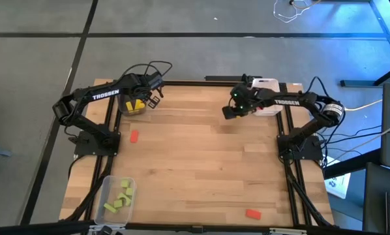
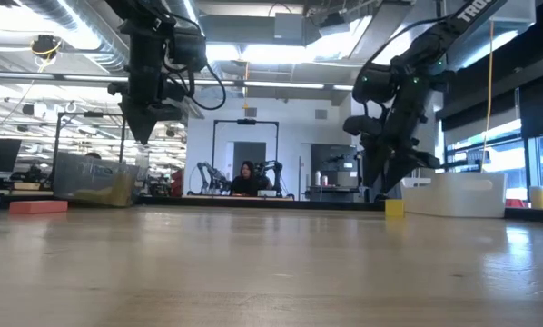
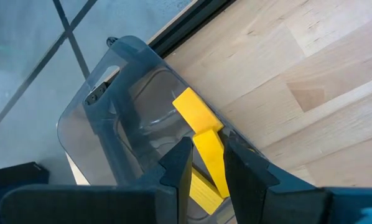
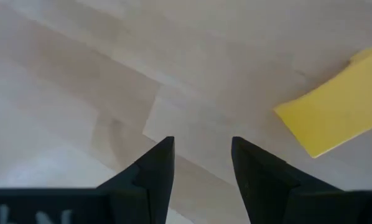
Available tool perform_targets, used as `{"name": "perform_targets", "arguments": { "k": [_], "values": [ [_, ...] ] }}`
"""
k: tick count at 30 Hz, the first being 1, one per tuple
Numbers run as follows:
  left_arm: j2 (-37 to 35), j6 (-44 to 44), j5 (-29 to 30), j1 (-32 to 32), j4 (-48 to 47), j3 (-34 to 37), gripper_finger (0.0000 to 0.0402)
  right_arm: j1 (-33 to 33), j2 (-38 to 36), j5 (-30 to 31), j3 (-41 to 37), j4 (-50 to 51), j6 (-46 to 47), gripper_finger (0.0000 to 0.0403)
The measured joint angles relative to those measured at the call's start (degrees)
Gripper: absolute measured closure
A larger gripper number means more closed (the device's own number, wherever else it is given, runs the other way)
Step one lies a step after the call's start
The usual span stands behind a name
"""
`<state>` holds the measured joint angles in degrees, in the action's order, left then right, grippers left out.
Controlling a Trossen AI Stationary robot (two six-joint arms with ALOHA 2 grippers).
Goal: Sort & place blocks by color
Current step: Put the yellow block into the black bin
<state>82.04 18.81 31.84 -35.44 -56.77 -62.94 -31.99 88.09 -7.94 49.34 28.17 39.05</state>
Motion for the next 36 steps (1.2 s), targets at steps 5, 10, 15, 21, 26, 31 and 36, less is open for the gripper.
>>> {"name": "perform_targets", "arguments": {
  "k": [5,10,15,21,26,31,36],
  "values": [
    [0.0,0.0,0.0,0.0,0.0,0.0,0.0319,0.9,0.0,-0.8,1.1,-0.5,2.7,0.0243],
    [0.0,-5.8,-4.1,0.0,0.1,0.0,0.0319,1.0,0.0,-2.4,1.5,-1.7,4.9,0.0243],
    [0.0,-15.8,-15.4,0.0,0.7,0.0,0.0319,0.9,0.0,-2.0,1.5,-2.8,5.9,0.0243],
    [0.0,-15.2,-20.5,0.0,1.6,0.0,0.0319,0.7,0.0,-0.8,1.5,-2.8,10.8,0.0270],
    [0.0,-14.9,-20.5,0.0,3.0,0.0,0.0319,0.7,-0.1,-0.8,1.5,-5.0,7.9,0.0331],
    [0.0,-14.9,-20.6,0.0,4.4,0.0,0.0319,0.7,-0.1,-1.6,1.5,-7.7,3.7,0.0352],
    [0.0,-14.9,-20.6,0.0,5.0,0.0,0.0319,0.6,-0.1,-5.1,1.5,-11.6,-3.3,0.0353]
  ]
}}
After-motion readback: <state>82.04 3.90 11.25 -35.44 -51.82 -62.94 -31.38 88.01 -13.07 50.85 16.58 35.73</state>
